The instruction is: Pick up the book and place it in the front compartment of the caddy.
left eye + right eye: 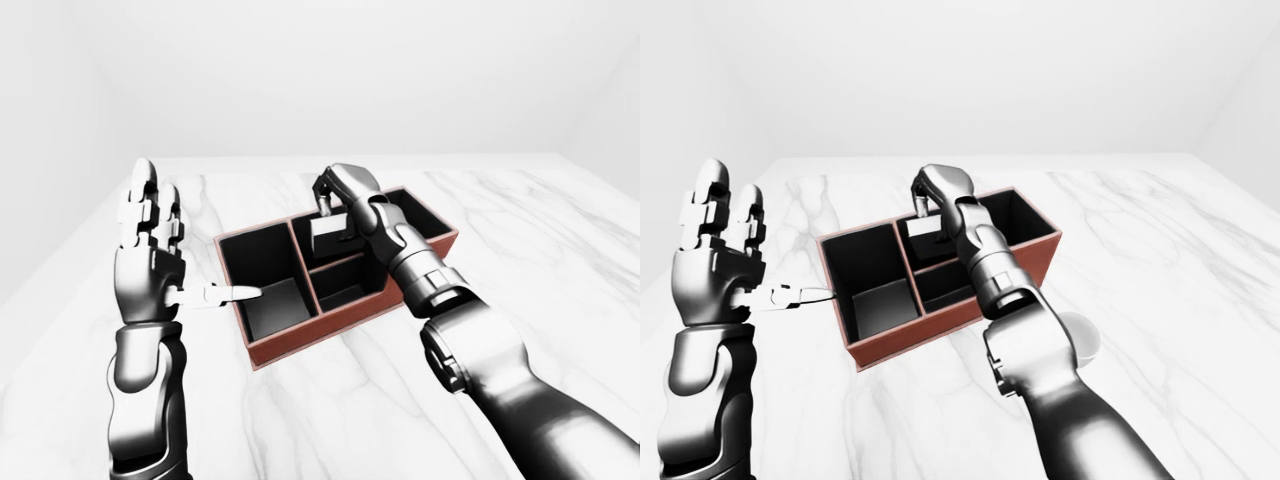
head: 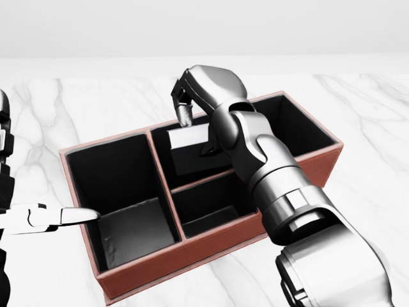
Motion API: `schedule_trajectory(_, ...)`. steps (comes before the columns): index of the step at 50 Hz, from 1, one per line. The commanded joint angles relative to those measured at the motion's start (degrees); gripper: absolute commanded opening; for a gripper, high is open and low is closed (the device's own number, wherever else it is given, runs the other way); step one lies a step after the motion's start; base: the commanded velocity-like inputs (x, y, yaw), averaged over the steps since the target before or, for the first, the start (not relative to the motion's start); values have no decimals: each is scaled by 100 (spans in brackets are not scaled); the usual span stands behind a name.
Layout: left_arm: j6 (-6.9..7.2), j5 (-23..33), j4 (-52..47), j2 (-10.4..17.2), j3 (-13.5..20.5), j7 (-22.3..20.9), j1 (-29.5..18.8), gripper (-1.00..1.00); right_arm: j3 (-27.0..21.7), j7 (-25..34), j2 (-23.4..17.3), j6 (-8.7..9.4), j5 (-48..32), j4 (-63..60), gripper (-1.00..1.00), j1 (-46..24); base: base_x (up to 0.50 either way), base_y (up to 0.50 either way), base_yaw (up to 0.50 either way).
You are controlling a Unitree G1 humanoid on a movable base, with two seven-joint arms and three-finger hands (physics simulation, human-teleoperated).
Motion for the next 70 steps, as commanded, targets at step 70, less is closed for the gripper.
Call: schedule_trajectory(70, 0, -109, -202, -2, 6, -26, 11, 100, -26, -1187, 331, 0, -492, 522, -100, -222, 0, 0, 0)
